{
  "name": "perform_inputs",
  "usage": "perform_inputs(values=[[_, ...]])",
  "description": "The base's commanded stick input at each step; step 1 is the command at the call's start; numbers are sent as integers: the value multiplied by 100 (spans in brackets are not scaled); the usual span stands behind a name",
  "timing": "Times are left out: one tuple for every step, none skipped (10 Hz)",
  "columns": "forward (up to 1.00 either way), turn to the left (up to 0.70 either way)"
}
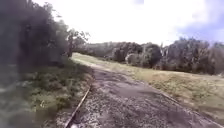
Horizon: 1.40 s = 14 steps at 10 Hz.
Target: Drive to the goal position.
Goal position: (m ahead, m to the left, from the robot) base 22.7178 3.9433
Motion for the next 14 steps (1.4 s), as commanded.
perform_inputs(values=[[70, 0], [70, 0], [70, 0], [70, 0], [70, 0], [70, -14], [70, -14], [70, -13], [70, -13], [70, -13], [70, -12], [70, -5], [70, 0], [70, 0]])
